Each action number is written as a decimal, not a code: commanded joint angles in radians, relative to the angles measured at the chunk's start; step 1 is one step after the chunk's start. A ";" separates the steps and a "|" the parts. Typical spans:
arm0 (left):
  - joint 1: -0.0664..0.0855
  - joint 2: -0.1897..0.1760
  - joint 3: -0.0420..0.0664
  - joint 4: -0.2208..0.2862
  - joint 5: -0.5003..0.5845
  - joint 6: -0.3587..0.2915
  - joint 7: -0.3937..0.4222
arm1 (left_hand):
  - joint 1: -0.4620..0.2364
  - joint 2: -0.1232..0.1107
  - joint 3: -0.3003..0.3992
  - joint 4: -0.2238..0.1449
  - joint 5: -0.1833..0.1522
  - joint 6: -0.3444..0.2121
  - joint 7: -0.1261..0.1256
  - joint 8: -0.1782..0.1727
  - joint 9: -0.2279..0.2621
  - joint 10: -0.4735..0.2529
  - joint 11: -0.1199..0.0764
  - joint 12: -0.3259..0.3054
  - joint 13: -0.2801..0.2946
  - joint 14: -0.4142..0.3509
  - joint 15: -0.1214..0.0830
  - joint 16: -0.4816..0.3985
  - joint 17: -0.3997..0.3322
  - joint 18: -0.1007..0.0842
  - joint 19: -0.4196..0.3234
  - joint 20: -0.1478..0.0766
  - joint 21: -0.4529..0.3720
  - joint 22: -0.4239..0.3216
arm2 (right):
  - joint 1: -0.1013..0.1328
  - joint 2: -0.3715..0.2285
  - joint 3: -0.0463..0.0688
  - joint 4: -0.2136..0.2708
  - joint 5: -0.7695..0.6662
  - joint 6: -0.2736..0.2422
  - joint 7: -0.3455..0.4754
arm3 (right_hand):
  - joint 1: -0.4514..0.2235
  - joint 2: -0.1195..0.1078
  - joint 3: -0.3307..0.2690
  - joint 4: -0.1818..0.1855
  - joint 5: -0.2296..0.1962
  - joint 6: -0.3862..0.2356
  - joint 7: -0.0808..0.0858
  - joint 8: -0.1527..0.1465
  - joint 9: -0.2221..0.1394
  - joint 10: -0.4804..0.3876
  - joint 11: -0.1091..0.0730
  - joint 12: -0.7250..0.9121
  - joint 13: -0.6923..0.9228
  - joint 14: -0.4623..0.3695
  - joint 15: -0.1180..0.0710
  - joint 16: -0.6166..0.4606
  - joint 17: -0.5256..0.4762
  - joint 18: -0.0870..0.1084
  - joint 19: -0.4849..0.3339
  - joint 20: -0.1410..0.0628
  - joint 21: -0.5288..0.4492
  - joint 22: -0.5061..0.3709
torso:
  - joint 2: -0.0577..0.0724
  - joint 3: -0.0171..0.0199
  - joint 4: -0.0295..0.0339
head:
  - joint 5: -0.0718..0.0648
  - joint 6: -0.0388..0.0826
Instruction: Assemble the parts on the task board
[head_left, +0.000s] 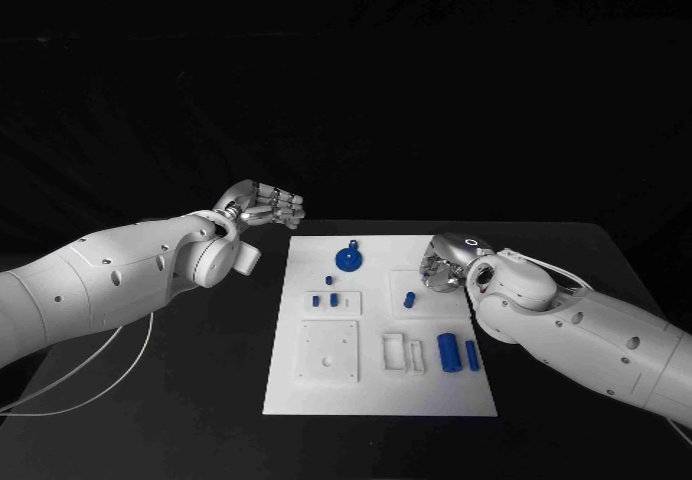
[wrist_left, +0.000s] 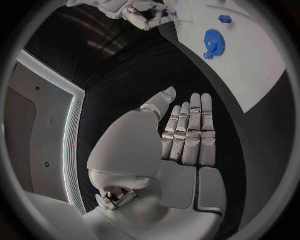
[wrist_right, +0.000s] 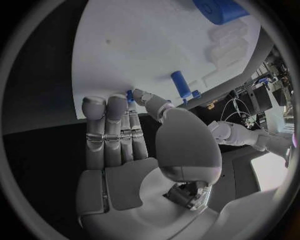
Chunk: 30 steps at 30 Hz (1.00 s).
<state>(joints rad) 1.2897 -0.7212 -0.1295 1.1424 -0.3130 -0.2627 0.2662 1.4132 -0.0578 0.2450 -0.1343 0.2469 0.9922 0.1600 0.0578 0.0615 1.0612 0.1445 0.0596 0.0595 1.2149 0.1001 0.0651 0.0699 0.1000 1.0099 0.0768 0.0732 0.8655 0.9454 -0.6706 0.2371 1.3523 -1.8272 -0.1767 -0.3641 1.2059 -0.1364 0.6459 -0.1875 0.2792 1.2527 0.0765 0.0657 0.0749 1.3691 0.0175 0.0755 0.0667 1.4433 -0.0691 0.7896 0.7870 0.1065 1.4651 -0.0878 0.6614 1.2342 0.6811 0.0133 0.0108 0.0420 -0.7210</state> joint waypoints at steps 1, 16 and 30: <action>0.003 0.003 0.001 -0.001 0.002 0.021 -0.001 | -0.005 0.007 0.000 -0.005 0.001 0.005 0.001 0.005 0.001 0.000 0.001 -0.001 -0.001 -0.008 0.002 -0.004 -0.001 0.007 0.000 0.004 -0.007 -0.001 | -0.009 0.004 -0.007 -0.006 -0.020 0.055 -0.023 | -0.008 0.003 0.015 -0.006 0.012 0.008 -0.002 -0.001 0.002 0.009 -0.003 -0.006 0.001 0.000 -0.005 0.004 0.002 0.009 0.049 -0.009 0.007 0.004 | 0.001 0.0008 0.0007 | 0.001 -0.001; 0.003 0.005 0.001 -0.005 0.002 0.026 0.005 | -0.017 0.007 -0.015 0.019 0.006 0.002 0.000 0.004 0.001 -0.003 0.000 -0.001 -0.001 0.010 -0.002 -0.002 0.003 0.007 0.020 0.002 -0.006 -0.050 | -0.009 0.000 -0.006 0.007 0.002 -0.062 -0.019 | -0.010 0.004 0.061 -0.014 -0.066 0.017 -0.004 -0.001 0.005 0.022 -0.006 -0.006 0.002 0.003 -0.006 0.007 0.003 0.009 0.051 -0.010 0.021 0.015 | 0.000 -0.0003 0.0010 | -0.011 0.002; 0.002 0.003 0.001 -0.006 0.005 0.027 0.006 | -0.020 0.009 -0.022 0.045 0.008 -0.002 -0.001 0.005 0.001 -0.005 0.000 -0.001 -0.001 0.006 0.000 -0.003 0.004 0.006 0.034 0.004 -0.005 -0.129 | -0.009 -0.023 0.021 0.027 0.105 -0.123 0.039 | -0.008 0.003 0.064 -0.014 -0.068 0.018 -0.004 -0.001 0.006 0.023 -0.006 -0.006 0.002 0.003 -0.007 0.009 0.002 0.009 0.052 -0.011 0.029 0.017 | -0.001 -0.0019 0.0018 | -0.009 0.017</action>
<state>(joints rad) 1.2896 -0.7190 -0.1296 1.1337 -0.3130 -0.2484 0.2627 1.4026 -0.0472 0.2249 -0.0959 0.2508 0.9922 0.1600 0.0578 0.0614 1.0611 0.1446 0.0596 0.0595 1.2204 0.0946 0.0651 0.0730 0.1001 1.0351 0.0804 0.0692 0.7399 0.9350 -0.6923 0.2569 1.3737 -1.7603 -0.2651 -0.3562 1.1950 -0.1392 0.7039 -0.2029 0.2048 1.2649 0.0711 0.0619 0.0788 1.3834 0.0101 0.0665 0.0673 1.4435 -0.0687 0.7930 0.7889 0.1052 1.4685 -0.0910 0.6872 1.2508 0.6809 0.0122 0.0114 0.0318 -0.7077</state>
